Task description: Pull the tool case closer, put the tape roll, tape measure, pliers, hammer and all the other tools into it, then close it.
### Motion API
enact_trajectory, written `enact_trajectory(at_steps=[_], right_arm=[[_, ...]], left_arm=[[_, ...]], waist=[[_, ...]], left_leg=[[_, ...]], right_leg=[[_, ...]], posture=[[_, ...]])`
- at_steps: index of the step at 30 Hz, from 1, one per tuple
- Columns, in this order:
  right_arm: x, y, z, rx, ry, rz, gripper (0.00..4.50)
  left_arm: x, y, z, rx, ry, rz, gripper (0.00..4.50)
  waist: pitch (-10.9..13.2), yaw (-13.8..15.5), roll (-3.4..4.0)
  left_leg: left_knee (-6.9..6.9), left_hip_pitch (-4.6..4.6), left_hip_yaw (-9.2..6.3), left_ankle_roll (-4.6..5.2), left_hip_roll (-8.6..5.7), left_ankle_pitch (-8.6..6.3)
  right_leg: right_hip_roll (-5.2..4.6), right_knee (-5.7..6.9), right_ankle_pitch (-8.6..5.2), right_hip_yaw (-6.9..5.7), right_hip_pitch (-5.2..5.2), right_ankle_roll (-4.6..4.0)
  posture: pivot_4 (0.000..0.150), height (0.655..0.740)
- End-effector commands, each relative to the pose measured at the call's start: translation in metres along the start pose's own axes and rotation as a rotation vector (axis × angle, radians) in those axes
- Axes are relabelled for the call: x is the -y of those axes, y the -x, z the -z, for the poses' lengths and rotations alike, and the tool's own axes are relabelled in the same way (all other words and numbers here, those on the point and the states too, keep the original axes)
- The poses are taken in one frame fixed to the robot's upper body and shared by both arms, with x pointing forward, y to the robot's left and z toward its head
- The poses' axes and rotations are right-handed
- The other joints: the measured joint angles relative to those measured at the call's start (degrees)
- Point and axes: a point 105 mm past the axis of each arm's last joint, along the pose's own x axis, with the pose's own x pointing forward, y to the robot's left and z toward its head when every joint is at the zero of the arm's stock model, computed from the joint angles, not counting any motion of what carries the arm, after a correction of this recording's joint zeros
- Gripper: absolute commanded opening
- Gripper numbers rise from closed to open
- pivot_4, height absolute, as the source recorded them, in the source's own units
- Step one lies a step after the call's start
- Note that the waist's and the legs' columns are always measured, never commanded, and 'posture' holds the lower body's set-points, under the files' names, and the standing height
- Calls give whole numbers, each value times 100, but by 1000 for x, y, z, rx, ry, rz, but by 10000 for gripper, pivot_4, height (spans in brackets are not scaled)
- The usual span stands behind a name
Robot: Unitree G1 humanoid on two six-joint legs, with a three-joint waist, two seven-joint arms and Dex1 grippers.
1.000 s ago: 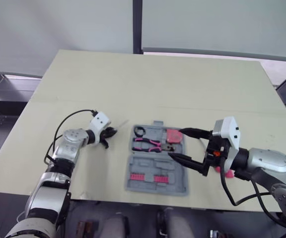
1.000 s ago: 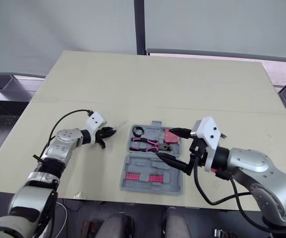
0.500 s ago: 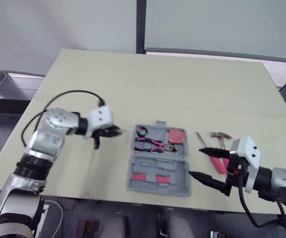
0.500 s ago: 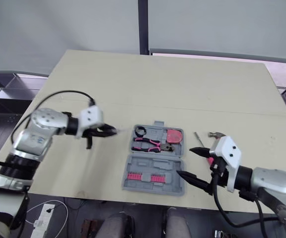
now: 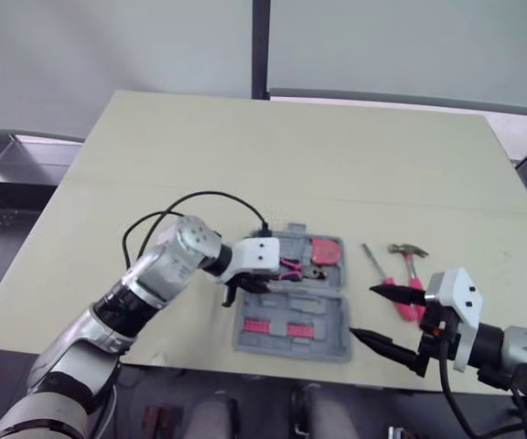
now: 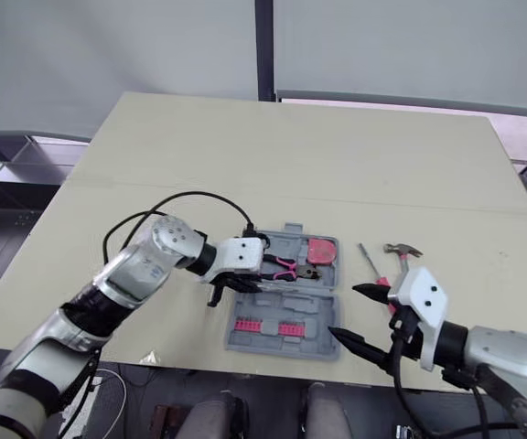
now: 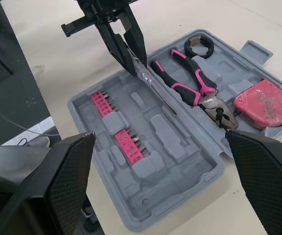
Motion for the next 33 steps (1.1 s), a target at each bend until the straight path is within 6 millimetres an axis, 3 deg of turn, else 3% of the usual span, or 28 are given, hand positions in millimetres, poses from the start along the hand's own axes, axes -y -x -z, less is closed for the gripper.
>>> enact_trajectory(at_steps=[1,13,21,33], right_arm=[[-1,4,-7,25,37,30,45000],[2,4,-2,14,30,55,45000],[2,2,-1,15,24,60,45000],[3,3,3,9,19,76,45000]], left_arm=[[1,-2,-6,-17,-56,10,838],[-2,-18,-2,-89,-102,5,838],[-2,-33,-10,-72,-128,3,838],[-1,-30,-14,-49,-159,10,838]], waist=[[0,-7,0],[0,2,1],[0,4,1],[0,3,1]], left_leg=[[0,0,0,0,0,0],[1,1,0,2,-1,0],[2,1,0,3,-2,1],[3,1,-1,3,-2,1]], right_leg=[[0,0,0,0,0,0],[0,0,0,0,0,0],[-1,1,0,-1,0,0],[-1,2,0,0,0,0]], posture=[[1500,7400],[1500,7400],[1500,7400],[1500,7400]])
